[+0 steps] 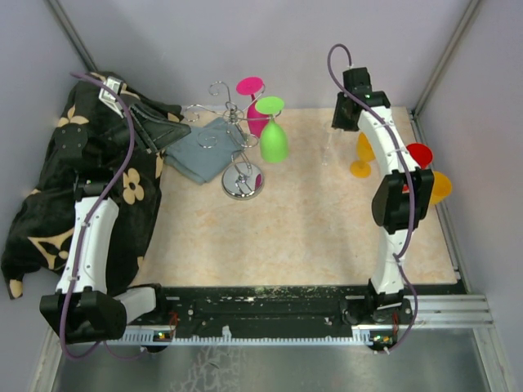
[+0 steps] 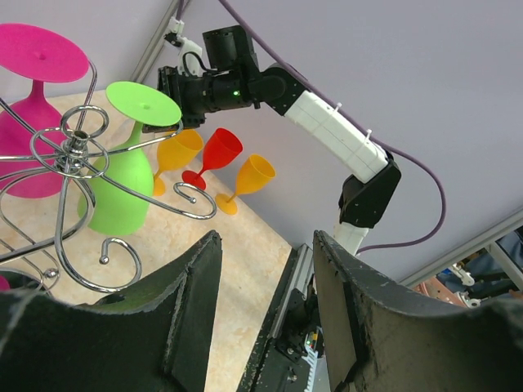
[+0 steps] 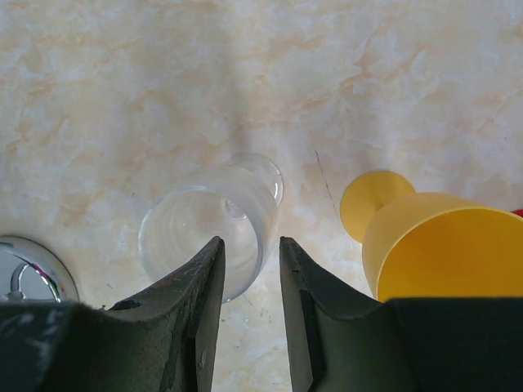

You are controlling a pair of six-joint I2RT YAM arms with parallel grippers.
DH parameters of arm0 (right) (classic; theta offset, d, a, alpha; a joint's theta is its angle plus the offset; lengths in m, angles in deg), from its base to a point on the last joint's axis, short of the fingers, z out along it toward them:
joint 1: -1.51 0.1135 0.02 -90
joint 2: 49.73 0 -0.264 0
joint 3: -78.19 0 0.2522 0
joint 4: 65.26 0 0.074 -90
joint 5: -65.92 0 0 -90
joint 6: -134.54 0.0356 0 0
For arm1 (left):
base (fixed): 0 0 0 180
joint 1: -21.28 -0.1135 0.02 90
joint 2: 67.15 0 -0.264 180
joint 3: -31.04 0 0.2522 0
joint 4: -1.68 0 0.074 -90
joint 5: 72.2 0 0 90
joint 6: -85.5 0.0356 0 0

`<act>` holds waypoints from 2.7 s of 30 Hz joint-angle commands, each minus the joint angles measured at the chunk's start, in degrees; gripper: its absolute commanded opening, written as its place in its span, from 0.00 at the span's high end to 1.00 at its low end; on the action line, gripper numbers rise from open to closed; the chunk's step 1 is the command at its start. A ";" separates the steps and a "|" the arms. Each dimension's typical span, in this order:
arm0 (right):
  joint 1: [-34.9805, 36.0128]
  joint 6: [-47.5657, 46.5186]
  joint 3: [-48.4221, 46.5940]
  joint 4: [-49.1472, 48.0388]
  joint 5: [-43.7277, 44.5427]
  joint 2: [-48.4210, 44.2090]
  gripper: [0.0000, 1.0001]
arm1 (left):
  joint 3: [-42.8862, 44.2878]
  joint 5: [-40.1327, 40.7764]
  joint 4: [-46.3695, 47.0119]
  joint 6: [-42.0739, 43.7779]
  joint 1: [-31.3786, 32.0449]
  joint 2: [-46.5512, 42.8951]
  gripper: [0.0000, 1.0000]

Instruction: Place the wine glass upside down on the wine glass rack

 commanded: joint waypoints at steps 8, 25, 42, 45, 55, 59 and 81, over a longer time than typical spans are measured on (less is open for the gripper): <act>-0.27 -1.17 -3.23 0.05 2.59 2.74 0.71 | 0.75 0.20 0.52 1.18 -0.12 0.12 0.45; -0.25 -1.08 -3.31 0.47 3.70 3.78 1.00 | 0.80 0.20 0.52 1.19 -0.06 0.03 0.45; -0.24 2.48 8.52 -13.50 0.58 -16.98 1.00 | 1.88 0.54 2.22 -0.98 0.00 1.34 0.45; -0.23 3.70 12.52 -18.33 -1.74 -22.78 1.00 | 1.86 0.88 2.95 -1.68 -0.01 1.44 0.45; -0.23 11.27 21.87 -32.41 -12.44 -36.03 1.00 | 0.80 2.31 5.77 -4.39 0.03 1.56 0.45; -0.23 16.72 24.55 -39.45 -17.59 -39.78 1.00 | 1.29 2.46 7.00 -5.65 0.06 2.11 0.45; -0.21 69.22 33.71 -108.61 -49.84 -31.60 1.00 | 0.17 7.00 38.87 -30.97 2.90 8.72 0.45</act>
